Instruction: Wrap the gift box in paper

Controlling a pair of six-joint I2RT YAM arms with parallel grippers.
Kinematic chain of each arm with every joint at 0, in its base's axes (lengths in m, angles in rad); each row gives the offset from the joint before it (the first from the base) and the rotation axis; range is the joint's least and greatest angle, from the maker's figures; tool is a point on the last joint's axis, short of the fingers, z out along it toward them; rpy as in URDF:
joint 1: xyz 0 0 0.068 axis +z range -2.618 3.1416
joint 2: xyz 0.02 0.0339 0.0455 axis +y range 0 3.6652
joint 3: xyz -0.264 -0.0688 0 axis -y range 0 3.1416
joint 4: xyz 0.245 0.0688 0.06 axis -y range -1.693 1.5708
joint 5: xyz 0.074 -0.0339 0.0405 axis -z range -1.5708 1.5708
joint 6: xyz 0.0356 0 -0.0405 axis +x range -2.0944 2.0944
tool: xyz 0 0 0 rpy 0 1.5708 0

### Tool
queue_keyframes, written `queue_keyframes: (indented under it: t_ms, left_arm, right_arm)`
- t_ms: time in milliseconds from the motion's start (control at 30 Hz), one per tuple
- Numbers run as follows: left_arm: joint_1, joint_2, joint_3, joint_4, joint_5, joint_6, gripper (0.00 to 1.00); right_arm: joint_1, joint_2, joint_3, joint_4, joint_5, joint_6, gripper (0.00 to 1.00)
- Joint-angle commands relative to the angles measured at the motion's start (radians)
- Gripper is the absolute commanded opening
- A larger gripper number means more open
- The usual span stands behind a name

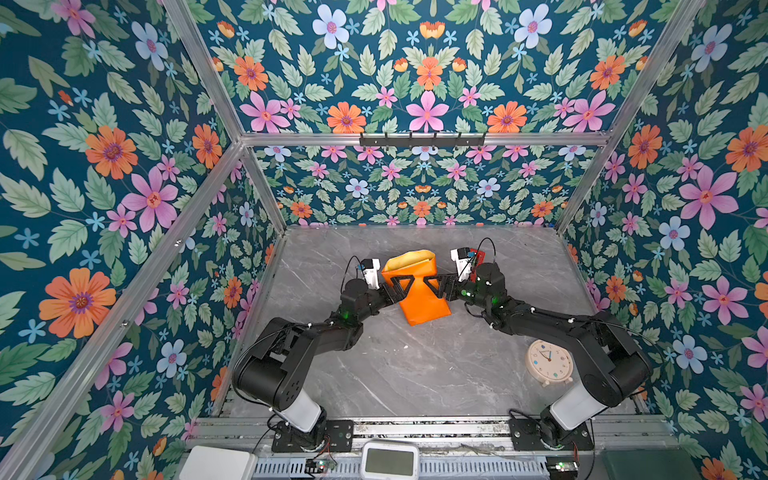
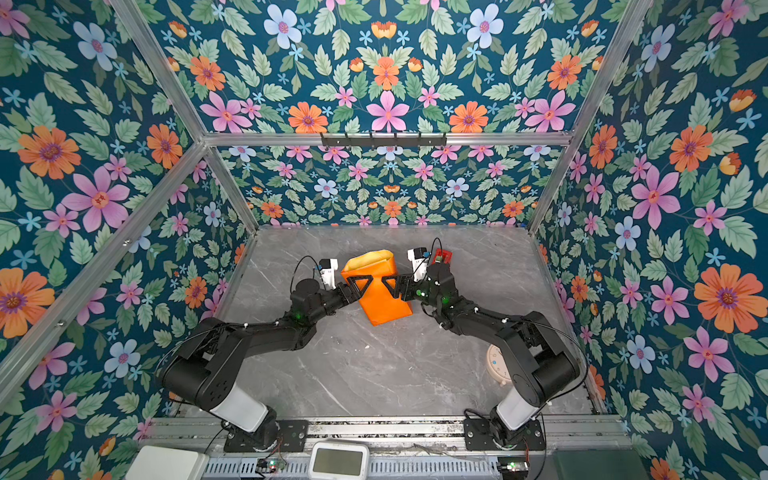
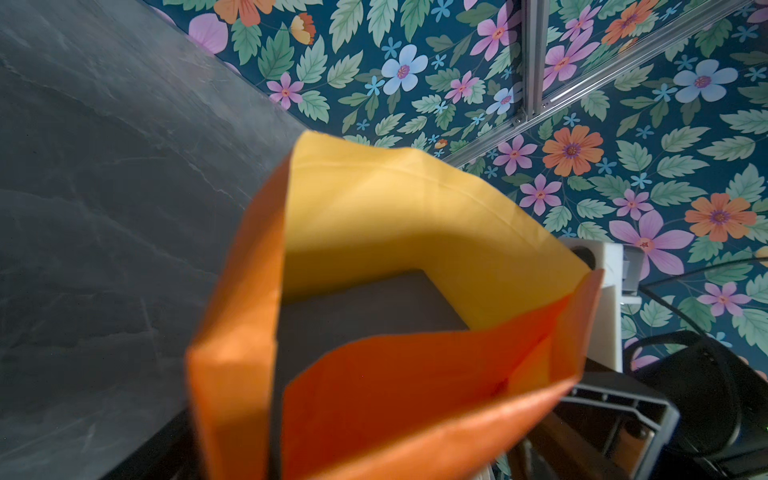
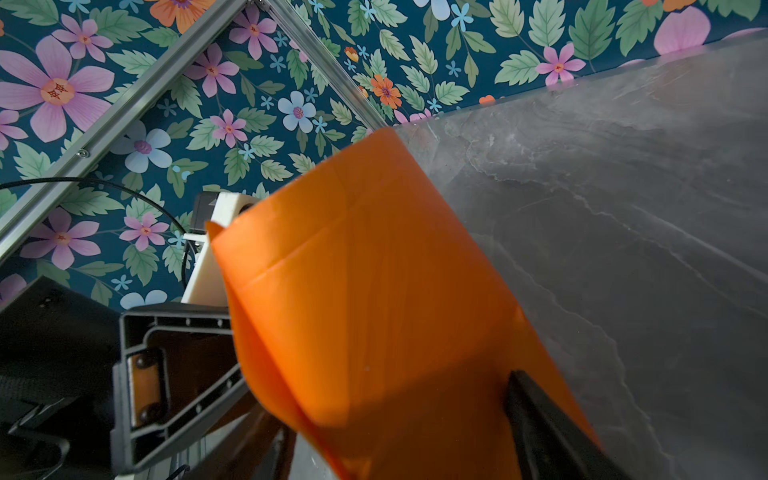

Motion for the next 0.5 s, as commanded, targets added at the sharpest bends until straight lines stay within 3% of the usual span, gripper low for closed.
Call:
queue_keyframes:
  t_ms: [0,233,467]
  left_arm:
    - [-0.005,-0.013,0.007,0.07,0.092,0.003,0.97]
    - [-0.013,-0.03,0.011,-0.066,0.036,0.072,0.77]
    - [-0.051,-0.048,0.041,-0.252,-0.056,0.206,0.66]
  right_arm:
    - [0.009,-0.002,-0.003,0.043,-0.071,0.018,0.77]
    - [0.017,-0.017,-0.06,0.098,-0.046,0.06,0.74]
    - [0.048,-0.009,-0.058,0.023,0.072,0.116,0.62]
